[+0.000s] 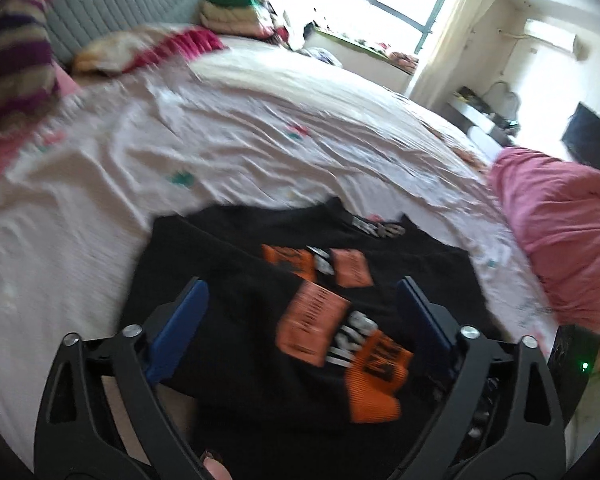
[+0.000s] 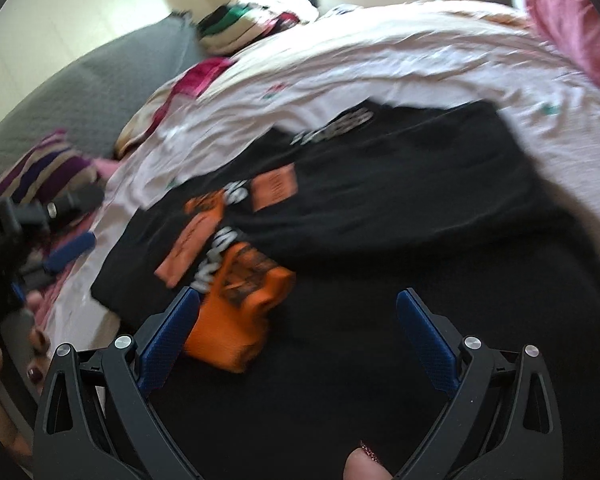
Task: Fold small clothes
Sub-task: 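Grasp an orange cuff on the folded shirt with the right tool, then carry the cuff over the shirt and lower it with the right tool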
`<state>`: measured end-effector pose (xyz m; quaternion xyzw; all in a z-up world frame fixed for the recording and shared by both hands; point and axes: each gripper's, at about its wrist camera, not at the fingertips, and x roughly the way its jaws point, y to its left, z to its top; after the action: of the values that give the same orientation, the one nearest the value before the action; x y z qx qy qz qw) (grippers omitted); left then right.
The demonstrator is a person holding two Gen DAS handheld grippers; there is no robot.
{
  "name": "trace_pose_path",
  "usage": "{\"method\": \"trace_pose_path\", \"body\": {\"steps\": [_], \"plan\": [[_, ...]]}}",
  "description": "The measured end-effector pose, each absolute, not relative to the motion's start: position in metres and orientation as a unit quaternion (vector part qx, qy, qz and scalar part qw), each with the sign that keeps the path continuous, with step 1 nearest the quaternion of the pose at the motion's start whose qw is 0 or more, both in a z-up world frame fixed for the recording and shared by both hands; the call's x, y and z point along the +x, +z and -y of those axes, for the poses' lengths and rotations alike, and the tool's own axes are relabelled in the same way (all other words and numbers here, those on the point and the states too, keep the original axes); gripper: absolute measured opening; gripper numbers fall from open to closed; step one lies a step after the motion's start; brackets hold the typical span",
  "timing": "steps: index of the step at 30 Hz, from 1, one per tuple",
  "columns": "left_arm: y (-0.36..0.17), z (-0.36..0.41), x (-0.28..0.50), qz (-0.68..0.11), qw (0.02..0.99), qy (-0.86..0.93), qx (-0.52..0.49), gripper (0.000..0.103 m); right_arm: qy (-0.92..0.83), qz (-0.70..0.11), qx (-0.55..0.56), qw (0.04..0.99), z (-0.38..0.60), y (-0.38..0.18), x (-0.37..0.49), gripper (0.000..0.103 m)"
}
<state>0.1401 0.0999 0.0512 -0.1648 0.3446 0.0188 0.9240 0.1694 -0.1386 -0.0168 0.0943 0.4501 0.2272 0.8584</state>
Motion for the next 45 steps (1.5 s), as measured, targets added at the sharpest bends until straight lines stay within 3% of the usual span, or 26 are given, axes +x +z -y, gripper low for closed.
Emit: {"method": "trace_pose_path", "body": {"steps": [2,4,5,9,11,28,45], "plan": [[0.056,-0.107,0.137,-0.338,0.927,0.034,-0.159,0.093,0.232,-0.462,0.087,0.852,0.124,-0.024,0.173,0.078],[0.06,-0.115,0.134,-0.331,0.928,0.035,-0.165,0.093,0.234,-0.468,0.084,0.848,0.114,-0.028,0.176,0.07],[0.062,-0.118,0.133,-0.329,0.928,0.036,-0.169,0.093,0.237,-0.467,0.082,0.848,0.111,-0.029,0.176,0.057],[0.066,-0.134,0.128,-0.321,0.927,0.046,-0.186,0.093,0.256,-0.455,0.072,0.85,0.103,-0.021,0.177,0.038],[0.068,-0.14,0.125,-0.317,0.927,0.048,-0.194,0.093,0.272,-0.443,0.059,0.852,0.098,-0.013,0.177,0.008],[0.075,-0.171,0.114,-0.292,0.926,0.067,-0.23,0.093,0.309,-0.298,-0.051,0.902,0.098,0.112,0.204,0.007],[0.059,-0.157,0.142,-0.313,0.919,0.047,-0.236,0.093,0.233,-0.301,-0.04,0.924,0.178,0.108,0.232,0.007]]}}
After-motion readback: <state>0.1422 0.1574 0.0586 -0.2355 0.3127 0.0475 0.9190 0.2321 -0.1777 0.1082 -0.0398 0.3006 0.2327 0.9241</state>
